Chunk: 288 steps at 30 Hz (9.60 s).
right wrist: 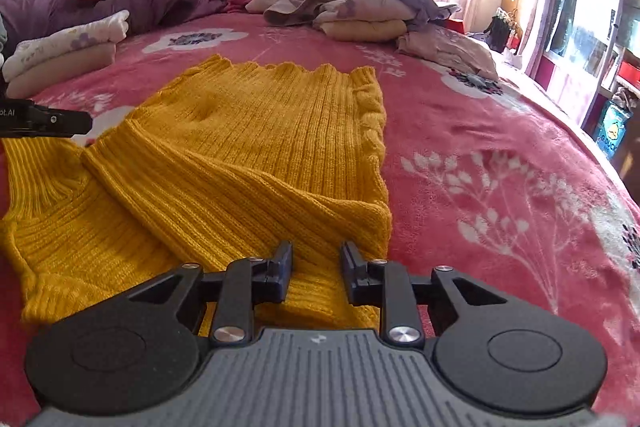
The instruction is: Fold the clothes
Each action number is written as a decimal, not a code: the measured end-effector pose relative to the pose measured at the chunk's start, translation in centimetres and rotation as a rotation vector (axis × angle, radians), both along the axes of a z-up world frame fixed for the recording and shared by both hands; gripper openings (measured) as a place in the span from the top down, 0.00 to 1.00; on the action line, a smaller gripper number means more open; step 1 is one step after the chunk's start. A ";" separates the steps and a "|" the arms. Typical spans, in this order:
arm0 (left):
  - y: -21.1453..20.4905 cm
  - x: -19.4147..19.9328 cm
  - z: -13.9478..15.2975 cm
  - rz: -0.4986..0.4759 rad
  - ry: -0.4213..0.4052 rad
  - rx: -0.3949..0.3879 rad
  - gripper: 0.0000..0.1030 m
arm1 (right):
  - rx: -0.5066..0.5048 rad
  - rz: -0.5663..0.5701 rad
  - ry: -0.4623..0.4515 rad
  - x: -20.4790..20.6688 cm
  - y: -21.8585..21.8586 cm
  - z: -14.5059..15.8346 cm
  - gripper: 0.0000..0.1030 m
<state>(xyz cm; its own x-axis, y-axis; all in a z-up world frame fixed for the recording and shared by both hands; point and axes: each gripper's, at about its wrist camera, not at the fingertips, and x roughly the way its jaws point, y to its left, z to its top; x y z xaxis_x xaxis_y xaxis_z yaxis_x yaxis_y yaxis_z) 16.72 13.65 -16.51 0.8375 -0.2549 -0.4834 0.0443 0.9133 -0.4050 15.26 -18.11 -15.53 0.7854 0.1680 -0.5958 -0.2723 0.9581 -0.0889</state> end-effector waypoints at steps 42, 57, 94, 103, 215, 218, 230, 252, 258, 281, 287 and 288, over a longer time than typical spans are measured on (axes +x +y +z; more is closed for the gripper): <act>14.5 -2.8 -1.8 0.492 0.074 -0.378 0.93 | 0.342 -0.016 -0.041 -3.8 -5.1 1.3 0.52; 1.0 -3.9 7.6 0.256 -0.212 0.044 0.94 | 0.466 0.036 -0.049 -3.5 -7.7 -1.6 0.57; -24.6 -4.7 2.6 -0.507 -0.136 0.543 0.75 | 1.138 -0.071 0.065 0.6 -14.4 -5.9 0.48; -9.8 -7.1 4.1 -0.050 -0.098 0.337 0.76 | 0.830 0.032 0.053 1.5 -10.0 -3.2 0.49; -2.5 27.0 0.0 -0.496 0.246 0.145 0.89 | 0.304 0.389 0.281 33.0 -5.8 0.2 0.83; -2.7 26.3 1.0 -0.495 0.204 0.170 0.90 | 0.298 0.380 0.230 32.3 -5.7 0.5 0.87; -1.9 18.8 4.9 -0.604 -0.065 0.240 0.91 | 0.246 0.471 -0.022 25.7 -7.2 5.7 0.88; -7.8 8.6 -0.8 -0.794 -0.242 1.075 0.91 | -0.631 0.797 -0.276 9.9 -2.5 1.3 0.86; -6.8 6.2 0.8 -0.830 -0.229 1.036 0.86 | -0.688 0.785 -0.238 7.5 -4.6 1.5 0.68; 1.9 13.2 0.3 -0.260 0.346 -0.398 0.71 | 0.547 0.174 0.319 16.6 -8.4 1.0 0.75; 0.5 14.1 -1.2 -0.226 0.442 -0.384 0.71 | 0.613 0.155 0.388 18.0 -8.8 0.0 0.74; 0.3 14.2 -1.2 -0.222 0.435 -0.382 0.71 | 0.625 0.149 0.403 18.3 -8.8 -0.3 0.74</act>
